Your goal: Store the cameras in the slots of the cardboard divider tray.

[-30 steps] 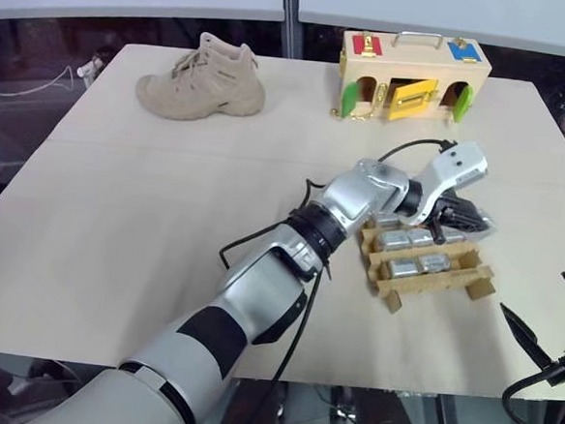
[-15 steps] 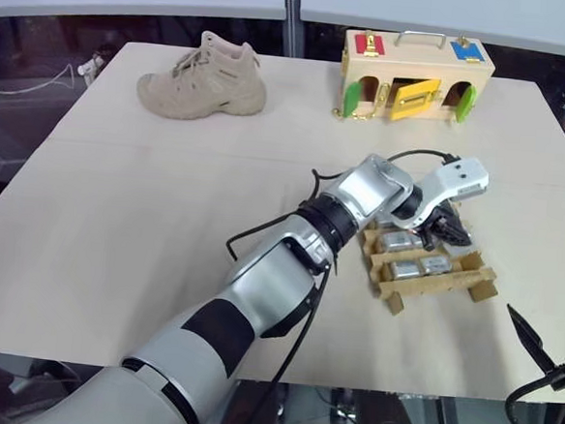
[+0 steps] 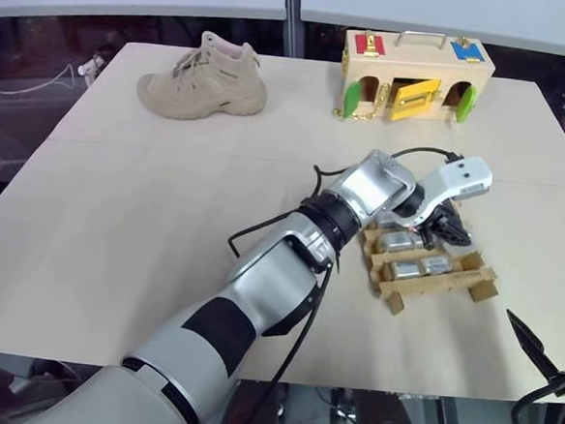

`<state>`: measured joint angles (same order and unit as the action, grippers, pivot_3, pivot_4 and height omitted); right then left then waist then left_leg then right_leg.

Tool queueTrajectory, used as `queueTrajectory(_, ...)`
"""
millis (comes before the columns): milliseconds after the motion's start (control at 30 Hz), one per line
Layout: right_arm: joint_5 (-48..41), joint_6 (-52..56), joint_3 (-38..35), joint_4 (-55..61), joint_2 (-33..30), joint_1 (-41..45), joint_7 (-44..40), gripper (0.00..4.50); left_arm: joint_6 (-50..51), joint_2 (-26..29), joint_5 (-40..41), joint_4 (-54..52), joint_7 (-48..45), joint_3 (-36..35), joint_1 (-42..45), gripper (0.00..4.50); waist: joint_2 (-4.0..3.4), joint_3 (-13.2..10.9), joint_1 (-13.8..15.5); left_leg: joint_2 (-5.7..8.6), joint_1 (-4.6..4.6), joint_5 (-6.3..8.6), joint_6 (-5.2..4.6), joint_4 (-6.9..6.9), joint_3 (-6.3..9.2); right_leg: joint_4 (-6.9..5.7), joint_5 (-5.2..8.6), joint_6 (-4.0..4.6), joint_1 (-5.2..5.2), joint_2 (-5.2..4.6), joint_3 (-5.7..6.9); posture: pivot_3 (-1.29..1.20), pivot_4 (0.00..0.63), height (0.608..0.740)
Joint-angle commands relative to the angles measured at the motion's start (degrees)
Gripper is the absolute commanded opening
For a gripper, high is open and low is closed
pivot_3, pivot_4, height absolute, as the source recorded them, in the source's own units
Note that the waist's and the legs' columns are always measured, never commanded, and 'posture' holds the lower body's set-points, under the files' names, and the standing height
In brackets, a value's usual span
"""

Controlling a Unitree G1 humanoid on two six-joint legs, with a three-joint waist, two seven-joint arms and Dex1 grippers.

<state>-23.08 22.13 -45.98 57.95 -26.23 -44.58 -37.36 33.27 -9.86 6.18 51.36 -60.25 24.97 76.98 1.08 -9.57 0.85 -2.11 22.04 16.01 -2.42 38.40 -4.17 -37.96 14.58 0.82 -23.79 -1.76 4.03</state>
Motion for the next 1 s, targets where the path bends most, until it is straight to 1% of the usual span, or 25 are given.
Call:
queueTrajectory(33, -0.3, -0.6, -1.8, 0.8, -0.5, 0.6, 1.1, 4.48, -0.4, -6.7, 0.8, -1.6, -2.0, -1.1, 3.7, 0.71, 0.00, 0.0, 0.0, 0.00, 0.00, 0.00, -0.01, 0.00, 0.00, 0.00, 0.00, 0.00, 0.00, 0.00, 0.00, 0.00, 0.150, 0.740)
queueTrajectory(233, 0.2, -0.5, -0.7, 0.8, -0.6, 2.0, 2.4, 4.48, 1.2, -6.8, 1.8, -4.6, -4.1, -1.1, 3.1, 0.71, 0.00, 0.0, 0.0, 0.01, 0.00, 0.01, -0.02, 0.01, 0.00, 0.00, 0.00, 0.00, 0.00, -0.01, 0.00, 0.00, 0.150, 0.740)
queueTrajectory(533, 0.7, -0.6, -0.8, 0.3, -1.0, 2.2, 2.3, 4.48, -2.1, -9.7, -1.8, -1.0, -0.1, 1.6, 1.8, 0.71, -0.01, 0.0, 0.0, 0.01, 0.00, 0.01, -0.02, 0.02, -0.01, -0.01, 0.00, 0.00, 0.00, -0.01, -0.01, 0.00, 0.150, 0.740)
queueTrajectory(1000, 1.2, -1.1, -0.2, 0.8, 0.2, 0.9, 2.4, 4.48, -1.2, -10.1, -1.0, -2.4, -2.2, 2.7, 1.2, 0.71, -0.01, 0.0, 0.0, 0.01, -0.01, 0.01, -0.02, 0.02, -0.01, -0.01, 0.00, 0.00, 0.00, 0.00, -0.02, 0.00, 0.150, 0.740)
